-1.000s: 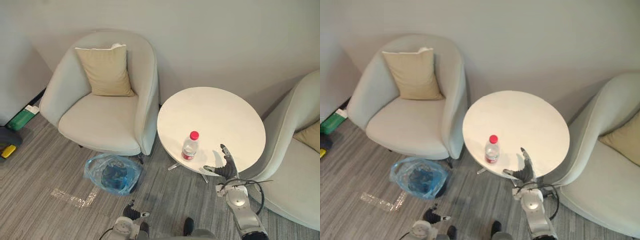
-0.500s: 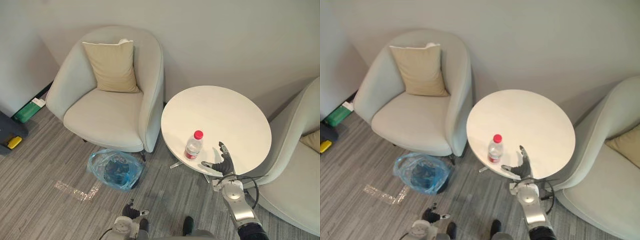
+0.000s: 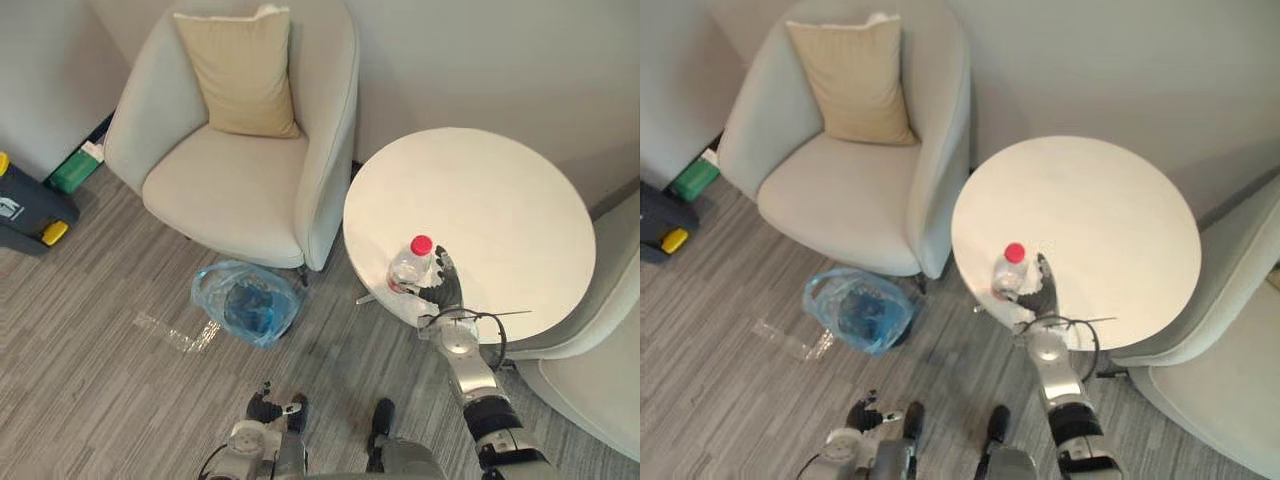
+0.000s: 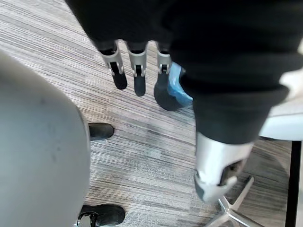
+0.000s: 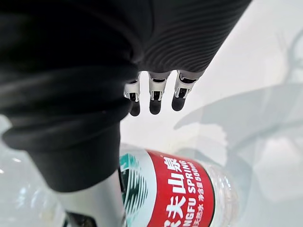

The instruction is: Gather rubbish on tea table into small bin, then transfer packed bag to large trash can.

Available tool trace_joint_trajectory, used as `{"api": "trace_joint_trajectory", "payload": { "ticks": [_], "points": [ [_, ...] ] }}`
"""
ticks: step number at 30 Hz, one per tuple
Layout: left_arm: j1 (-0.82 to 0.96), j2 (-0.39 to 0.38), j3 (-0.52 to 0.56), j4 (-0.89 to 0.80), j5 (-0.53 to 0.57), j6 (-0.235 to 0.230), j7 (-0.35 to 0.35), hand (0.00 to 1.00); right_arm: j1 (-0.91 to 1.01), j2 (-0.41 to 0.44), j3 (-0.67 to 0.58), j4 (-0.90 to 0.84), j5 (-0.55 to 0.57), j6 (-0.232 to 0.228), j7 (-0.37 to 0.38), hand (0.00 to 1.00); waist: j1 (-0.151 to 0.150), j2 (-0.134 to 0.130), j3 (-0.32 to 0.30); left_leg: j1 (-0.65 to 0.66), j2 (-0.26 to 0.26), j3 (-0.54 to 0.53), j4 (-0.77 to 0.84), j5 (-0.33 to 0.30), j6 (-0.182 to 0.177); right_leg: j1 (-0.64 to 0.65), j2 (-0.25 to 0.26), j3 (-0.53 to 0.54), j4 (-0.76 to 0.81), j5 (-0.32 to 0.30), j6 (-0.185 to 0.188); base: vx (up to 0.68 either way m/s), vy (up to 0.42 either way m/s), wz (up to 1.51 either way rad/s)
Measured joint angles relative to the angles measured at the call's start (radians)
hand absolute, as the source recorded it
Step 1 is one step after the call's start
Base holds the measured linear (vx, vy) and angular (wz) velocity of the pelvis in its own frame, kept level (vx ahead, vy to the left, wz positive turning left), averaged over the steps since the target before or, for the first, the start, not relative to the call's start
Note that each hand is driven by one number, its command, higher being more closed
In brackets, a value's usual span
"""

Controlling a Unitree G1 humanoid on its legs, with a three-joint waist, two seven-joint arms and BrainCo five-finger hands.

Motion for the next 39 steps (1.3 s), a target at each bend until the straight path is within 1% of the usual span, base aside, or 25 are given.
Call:
{"api": "trace_joint_trajectory", "payload": {
  "ticks": [4,7,11,15,21,24,27,30,33,36,39],
  "points": [
    [0.000,-0.001,-0.001,-0.009,-0.013,-0.001,0.000,0.00,-0.033,0.000,0.004,0.011,0.007,0.000,-0.005,1.00,0.008,0.005,0.006,-0.012,-0.004,-0.014,0.000,0.009,0.000,-0.006,-0.005,-0.017,0.007,-0.003,0.001,-0.02,0.000,0.13],
    [-0.001,-0.001,-0.001,-0.014,-0.013,-0.014,0.000,0.00,-0.062,-0.003,0.015,0.033,0.007,0.002,-0.007,1.00,0.013,0.006,0.021,-0.014,-0.008,-0.017,0.000,0.013,0.003,-0.008,-0.009,-0.019,0.013,-0.003,0.002,-0.04,0.008,0.04],
    [-0.001,0.000,-0.001,-0.021,-0.013,-0.014,0.000,0.00,-0.057,0.001,0.044,0.033,0.026,0.009,0.004,1.00,0.014,0.006,0.028,-0.015,-0.009,-0.021,0.000,0.013,0.004,-0.008,-0.011,-0.023,0.014,-0.003,0.002,-0.01,0.002,0.02],
    [-0.001,0.000,-0.001,-0.022,-0.012,-0.013,0.000,0.00,-0.045,0.001,0.041,0.022,0.027,0.009,0.013,1.00,0.012,0.006,0.028,-0.013,-0.012,-0.028,0.001,0.013,0.004,-0.003,-0.013,-0.027,0.014,-0.005,0.005,0.01,0.002,0.04],
    [-0.001,-0.001,-0.001,-0.024,0.009,-0.011,-0.001,0.00,0.063,-0.004,0.037,-0.174,0.025,0.002,0.023,1.00,0.010,0.005,0.028,0.004,-0.015,-0.016,0.001,0.013,0.004,0.009,-0.016,-0.014,0.014,-0.006,0.005,0.00,0.007,-0.05],
    [-0.002,-0.001,-0.001,-0.018,0.027,-0.009,-0.001,0.00,0.133,-0.005,0.037,-0.294,0.021,-0.004,0.035,1.00,0.000,0.004,0.028,0.014,-0.015,-0.010,0.001,0.013,0.005,0.013,-0.016,-0.006,0.014,-0.005,0.006,-0.02,0.006,-0.08],
    [-0.003,0.000,-0.001,-0.007,0.050,-0.009,-0.003,0.00,0.198,-0.005,0.037,-0.393,-0.012,-0.013,0.047,1.00,-0.008,0.000,0.025,0.022,-0.014,0.003,0.001,0.011,0.007,0.015,-0.014,0.010,0.014,-0.003,0.007,-0.03,0.003,-0.13],
    [-0.009,0.000,-0.002,0.001,0.065,-0.004,-0.006,0.00,0.249,-0.005,0.039,-0.462,-0.016,-0.026,0.072,1.00,-0.012,-0.003,0.023,0.035,-0.012,0.020,0.001,0.007,0.012,0.015,-0.013,0.033,0.014,0.002,0.006,-0.03,0.008,-0.22],
    [-0.010,0.006,-0.002,0.016,0.072,0.002,-0.021,0.00,0.292,-0.005,0.044,-0.522,-0.018,-0.037,0.085,1.00,-0.030,-0.012,0.015,0.040,-0.012,0.044,0.001,0.005,0.014,0.016,-0.012,0.050,0.003,0.014,0.007,-0.02,0.011,-0.19],
    [-0.016,0.009,-0.004,0.035,0.094,0.004,-0.022,0.00,0.332,-0.005,0.049,-0.575,-0.054,-0.048,0.099,1.00,-0.040,-0.023,0.007,0.049,-0.012,0.058,0.001,0.002,0.016,0.020,-0.010,0.068,-0.009,0.025,0.007,-0.01,0.004,-0.18],
    [-0.021,0.008,-0.019,0.051,0.108,0.004,-0.022,0.00,0.375,-0.005,0.060,-0.621,-0.097,-0.052,0.102,1.00,-0.045,-0.024,0.003,0.077,-0.011,0.070,0.004,-0.008,0.017,0.046,-0.008,0.083,-0.018,0.029,0.008,-0.01,0.006,-0.15]
  ]
}}
